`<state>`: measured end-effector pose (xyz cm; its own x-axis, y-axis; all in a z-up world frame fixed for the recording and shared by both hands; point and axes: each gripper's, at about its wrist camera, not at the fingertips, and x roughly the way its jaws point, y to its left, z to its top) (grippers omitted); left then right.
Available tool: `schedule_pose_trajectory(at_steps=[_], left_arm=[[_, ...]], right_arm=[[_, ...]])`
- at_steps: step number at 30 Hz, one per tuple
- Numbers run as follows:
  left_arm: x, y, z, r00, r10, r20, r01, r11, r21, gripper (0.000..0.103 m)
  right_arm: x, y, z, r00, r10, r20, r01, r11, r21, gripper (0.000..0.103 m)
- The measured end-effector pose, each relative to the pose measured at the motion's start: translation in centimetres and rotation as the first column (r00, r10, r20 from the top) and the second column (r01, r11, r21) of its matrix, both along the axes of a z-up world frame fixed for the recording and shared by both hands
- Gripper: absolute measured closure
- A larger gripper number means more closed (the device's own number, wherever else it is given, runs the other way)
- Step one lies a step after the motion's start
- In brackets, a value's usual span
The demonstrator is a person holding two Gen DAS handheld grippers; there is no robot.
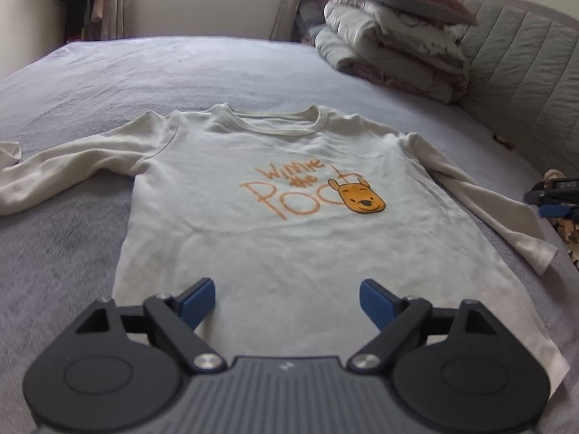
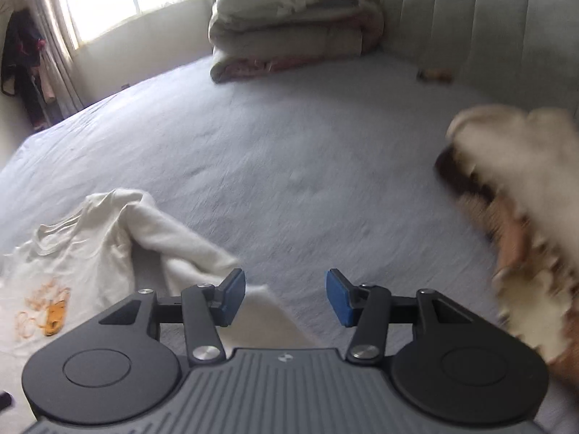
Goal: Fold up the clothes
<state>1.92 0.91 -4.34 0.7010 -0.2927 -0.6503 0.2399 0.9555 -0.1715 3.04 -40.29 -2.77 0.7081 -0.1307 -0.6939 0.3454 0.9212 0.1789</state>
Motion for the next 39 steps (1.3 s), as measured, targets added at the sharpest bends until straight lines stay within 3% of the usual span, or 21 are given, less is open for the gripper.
schedule_pose_trajectory(at_steps=[4, 9, 16, 20, 21, 23, 30, 39], left_arm=[[0.0, -1.5, 0.2, 0.999, -0.033, 0.031, 0.031, 0.998, 0.056, 0.014], [0.4, -0.9, 0.1, 1.0, -0.024, 0.015, 0.023, 1.0, 0.019, 0.014], [1.2, -0.2, 0.4, 1.0, -0.005, -0.02, 0.005, 0.999, -0.035, 0.013], [1.3, -0.3, 0.4, 1.0, -0.006, -0.029, 0.005, 0.999, -0.033, 0.013], [1.3, -0.3, 0.4, 1.0, -0.007, -0.029, 0.006, 0.999, -0.034, 0.013], [1.4, -0.3, 0.4, 1.0, -0.01, -0.029, 0.009, 0.999, -0.031, 0.013], [1.6, -0.4, 0.3, 0.999, -0.009, -0.032, 0.008, 1.0, -0.027, 0.012], [1.8, 0.0, 0.3, 0.999, -0.005, -0.043, 0.003, 0.999, -0.047, 0.012]], right_arm=[[0.9, 1.3, -0.9, 0.999, 0.032, -0.041, -0.034, 0.998, -0.059, 0.05], [2.0, 2.9, -1.8, 0.995, 0.085, -0.06, -0.089, 0.993, -0.074, 0.05], [2.5, 3.0, -2.5, 0.995, 0.079, -0.063, -0.084, 0.992, -0.096, 0.051], [2.6, 3.0, -2.9, 0.995, 0.083, -0.057, -0.088, 0.993, -0.082, 0.061], [2.5, 2.9, -2.8, 0.995, 0.084, -0.049, -0.087, 0.994, -0.067, 0.074], [2.2, 2.8, -2.8, 0.996, 0.083, -0.032, -0.084, 0.996, -0.037, 0.089], [1.5, 3.6, -1.6, 0.995, 0.102, 0.008, -0.102, 0.995, -0.02, 0.094], [0.8, 4.7, -0.8, 0.987, 0.161, -0.01, -0.16, 0.986, 0.038, 0.094]])
